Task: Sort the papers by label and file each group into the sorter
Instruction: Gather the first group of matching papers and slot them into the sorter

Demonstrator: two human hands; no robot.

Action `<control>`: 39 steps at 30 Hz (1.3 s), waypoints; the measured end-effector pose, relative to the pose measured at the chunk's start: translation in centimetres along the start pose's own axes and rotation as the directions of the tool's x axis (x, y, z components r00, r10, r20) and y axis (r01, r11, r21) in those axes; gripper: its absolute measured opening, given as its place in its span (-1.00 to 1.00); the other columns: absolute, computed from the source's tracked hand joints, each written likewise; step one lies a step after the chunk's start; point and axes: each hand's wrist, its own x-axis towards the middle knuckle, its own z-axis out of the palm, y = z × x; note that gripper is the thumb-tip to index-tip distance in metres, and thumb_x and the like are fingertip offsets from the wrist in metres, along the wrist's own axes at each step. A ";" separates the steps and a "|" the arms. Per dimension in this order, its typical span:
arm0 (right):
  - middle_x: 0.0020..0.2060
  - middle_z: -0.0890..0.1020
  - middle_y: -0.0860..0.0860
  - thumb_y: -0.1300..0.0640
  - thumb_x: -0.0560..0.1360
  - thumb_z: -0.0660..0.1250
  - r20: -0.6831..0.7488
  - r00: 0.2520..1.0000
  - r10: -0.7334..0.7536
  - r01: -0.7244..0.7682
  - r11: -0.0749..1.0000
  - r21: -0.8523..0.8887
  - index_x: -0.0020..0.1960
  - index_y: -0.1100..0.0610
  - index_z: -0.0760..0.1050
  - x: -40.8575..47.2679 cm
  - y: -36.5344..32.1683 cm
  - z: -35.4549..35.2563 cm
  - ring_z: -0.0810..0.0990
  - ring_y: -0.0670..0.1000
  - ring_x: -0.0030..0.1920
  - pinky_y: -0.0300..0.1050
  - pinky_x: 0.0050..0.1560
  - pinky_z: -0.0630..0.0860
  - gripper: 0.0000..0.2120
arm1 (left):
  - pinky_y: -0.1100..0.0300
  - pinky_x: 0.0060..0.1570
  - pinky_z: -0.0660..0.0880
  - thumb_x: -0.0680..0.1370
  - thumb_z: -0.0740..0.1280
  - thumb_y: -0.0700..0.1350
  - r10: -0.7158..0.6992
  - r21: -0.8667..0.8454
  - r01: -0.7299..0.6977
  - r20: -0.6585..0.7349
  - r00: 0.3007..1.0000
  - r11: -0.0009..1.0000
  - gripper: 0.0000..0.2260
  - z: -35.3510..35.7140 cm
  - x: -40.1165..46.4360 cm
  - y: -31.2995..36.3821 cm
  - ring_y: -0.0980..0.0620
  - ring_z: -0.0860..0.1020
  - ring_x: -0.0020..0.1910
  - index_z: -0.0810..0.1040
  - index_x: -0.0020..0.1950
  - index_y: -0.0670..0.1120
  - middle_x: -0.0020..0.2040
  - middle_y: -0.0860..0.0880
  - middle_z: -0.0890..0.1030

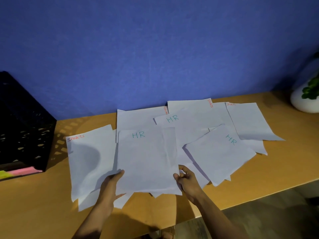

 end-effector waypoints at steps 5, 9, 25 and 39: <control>0.11 0.68 0.13 0.33 0.63 0.18 0.054 0.998 -0.031 0.032 0.999 -0.020 0.28 0.15 0.50 -0.4 -0.2 -0.3 0.64 -0.15 -0.28 -0.36 -0.34 0.49 -0.72 | -0.06 0.33 0.39 0.40 0.43 0.21 0.017 -0.017 -0.013 0.230 0.973 1.000 -0.42 -1.5 2.1 0.7 -0.10 0.54 0.27 0.49 0.35 0.01 0.24 -0.06 0.63; 0.02 0.68 0.17 0.34 0.63 0.17 0.086 0.995 -0.044 0.046 0.999 -0.019 0.26 0.16 0.51 -0.6 -0.6 -0.5 0.55 -0.23 -0.42 -0.43 -0.41 0.43 -0.73 | -0.20 0.34 0.36 0.34 0.52 0.21 0.004 0.061 -0.021 0.267 0.964 0.998 -0.45 -1.7 2.5 1.6 -0.11 0.53 0.29 0.53 0.30 0.15 0.25 0.03 0.62; 0.15 0.61 0.21 0.27 0.41 0.47 -0.296 0.775 -0.558 -0.022 0.444 -0.896 0.25 0.23 0.53 0.9 -0.1 -4.5 0.54 0.27 0.17 0.15 0.07 0.54 -0.59 | 0.12 0.01 0.53 0.48 0.45 -0.25 0.247 0.128 -0.271 0.178 0.953 0.954 -0.58 3.0 0.9 0.7 -0.01 0.60 0.11 0.50 0.31 0.00 0.12 0.03 0.65; 0.02 0.70 0.14 0.26 0.53 0.29 -0.308 0.822 -0.480 -0.196 0.271 -0.943 0.28 0.15 0.51 3.0 -0.5 -8.4 0.68 0.20 -0.02 0.04 0.04 0.58 -0.68 | -0.01 0.04 0.57 0.52 0.41 -0.19 0.144 0.219 -0.161 0.094 0.985 0.962 -0.65 2.5 2.2 -0.7 -0.13 0.59 0.11 0.49 0.29 -0.05 0.17 -0.08 0.63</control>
